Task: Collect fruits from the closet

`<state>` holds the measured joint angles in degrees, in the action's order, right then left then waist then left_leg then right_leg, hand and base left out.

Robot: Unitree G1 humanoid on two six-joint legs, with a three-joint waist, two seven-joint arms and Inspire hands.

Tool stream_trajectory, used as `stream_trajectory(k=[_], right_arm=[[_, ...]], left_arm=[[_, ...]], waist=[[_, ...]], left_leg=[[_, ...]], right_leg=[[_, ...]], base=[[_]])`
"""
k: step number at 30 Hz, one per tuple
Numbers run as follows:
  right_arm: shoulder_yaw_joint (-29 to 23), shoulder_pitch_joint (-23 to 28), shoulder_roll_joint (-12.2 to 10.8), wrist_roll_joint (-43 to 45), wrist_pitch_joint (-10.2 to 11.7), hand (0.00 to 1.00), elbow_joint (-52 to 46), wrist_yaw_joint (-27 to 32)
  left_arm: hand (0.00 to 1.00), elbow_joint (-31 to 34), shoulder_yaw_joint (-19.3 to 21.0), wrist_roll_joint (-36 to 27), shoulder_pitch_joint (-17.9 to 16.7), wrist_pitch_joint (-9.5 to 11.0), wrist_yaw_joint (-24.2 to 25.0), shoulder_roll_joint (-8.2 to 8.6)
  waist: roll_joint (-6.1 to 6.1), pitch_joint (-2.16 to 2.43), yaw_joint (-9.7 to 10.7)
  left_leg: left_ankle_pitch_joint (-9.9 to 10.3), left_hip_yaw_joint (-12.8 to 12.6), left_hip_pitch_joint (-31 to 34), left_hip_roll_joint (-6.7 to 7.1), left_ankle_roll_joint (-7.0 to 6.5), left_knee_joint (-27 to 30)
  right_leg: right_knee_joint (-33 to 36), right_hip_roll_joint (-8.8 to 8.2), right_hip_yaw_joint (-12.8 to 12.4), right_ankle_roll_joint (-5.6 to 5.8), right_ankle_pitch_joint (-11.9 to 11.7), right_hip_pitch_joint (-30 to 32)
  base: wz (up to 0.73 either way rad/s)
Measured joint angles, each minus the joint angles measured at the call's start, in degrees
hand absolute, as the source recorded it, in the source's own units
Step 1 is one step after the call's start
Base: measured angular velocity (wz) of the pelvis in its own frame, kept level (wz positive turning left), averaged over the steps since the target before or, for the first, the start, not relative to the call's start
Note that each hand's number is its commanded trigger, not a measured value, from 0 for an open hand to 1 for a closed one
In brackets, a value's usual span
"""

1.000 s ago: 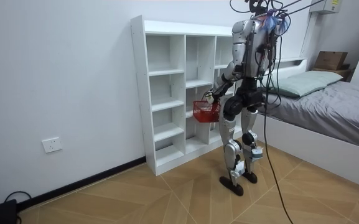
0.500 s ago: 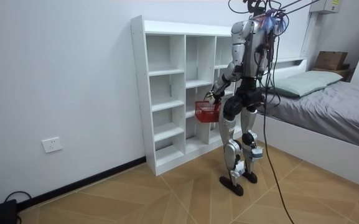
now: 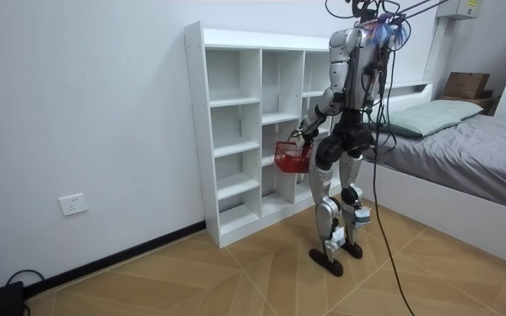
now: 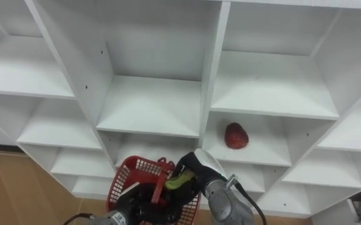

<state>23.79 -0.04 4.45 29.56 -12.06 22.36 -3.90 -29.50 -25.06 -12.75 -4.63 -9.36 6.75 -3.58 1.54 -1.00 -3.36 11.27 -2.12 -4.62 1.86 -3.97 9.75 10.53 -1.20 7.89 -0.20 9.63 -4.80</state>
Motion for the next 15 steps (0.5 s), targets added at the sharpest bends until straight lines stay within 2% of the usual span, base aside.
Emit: stream_trajectory(k=[8,9,10,12,13,15], right_arm=[[-0.1,-0.1,0.0,-1.9,0.2,1.0,1.7,0.1],[-0.1,-0.1,0.1,-2.9,0.2,0.91,2.0,0.1],[-0.1,-0.1,0.1,-3.5,0.2,0.7,2.2,0.1],[-0.2,-0.1,0.1,-5.5,0.2,0.08,2.9,0.1],[-0.2,-0.1,0.2,-6.0,0.2,0.0,3.0,0.1],[-0.3,-0.3,0.3,-8.1,0.3,0.0,4.0,0.1]], left_arm=[[1.0,0.0,-0.5,0.0,0.0,-0.5,0.2,-0.16],[1.0,-0.2,-0.6,0.0,0.0,-0.6,0.2,-0.29],[1.0,-0.4,-0.6,0.0,0.0,-0.6,0.2,-0.3],[1.0,-0.6,-0.8,0.0,0.0,-0.6,0.2,-0.3],[1.0,-0.6,-0.9,-0.1,0.0,-0.6,0.2,-0.31],[1.0,-0.9,-1.2,-0.1,0.0,-0.6,0.1,-0.33]], waist=[[-0.02,0.02,0.2],[-0.04,0.02,0.2],[-0.04,0.02,0.2],[-0.06,0.02,0.2],[-0.07,0.02,0.2],[-0.09,0.04,0.5]], left_leg=[[0.0,0.0,-0.1,0.03,0.0,0.0],[0.0,0.0,-0.1,0.03,0.0,0.0],[0.0,0.0,-0.1,0.04,0.0,0.0],[0.0,0.1,-0.1,0.03,0.0,0.0],[0.0,0.1,-0.1,0.03,0.0,0.1],[0.0,0.3,-0.1,0.04,0.0,0.1]], right_leg=[[0.0,-0.23,0.2,0.0,0.0,-0.1],[0.0,-0.23,0.2,0.0,0.0,-0.1],[0.0,-0.24,0.2,0.0,0.0,-0.1],[0.0,-0.28,0.2,0.0,0.0,-0.2],[0.0,-0.3,0.2,0.0,0.0,-0.2],[0.0,-0.38,0.3,0.0,0.0,-0.3]], base=[[0.0],[0.0],[0.0],[0.0],[0.0],[0.05]])
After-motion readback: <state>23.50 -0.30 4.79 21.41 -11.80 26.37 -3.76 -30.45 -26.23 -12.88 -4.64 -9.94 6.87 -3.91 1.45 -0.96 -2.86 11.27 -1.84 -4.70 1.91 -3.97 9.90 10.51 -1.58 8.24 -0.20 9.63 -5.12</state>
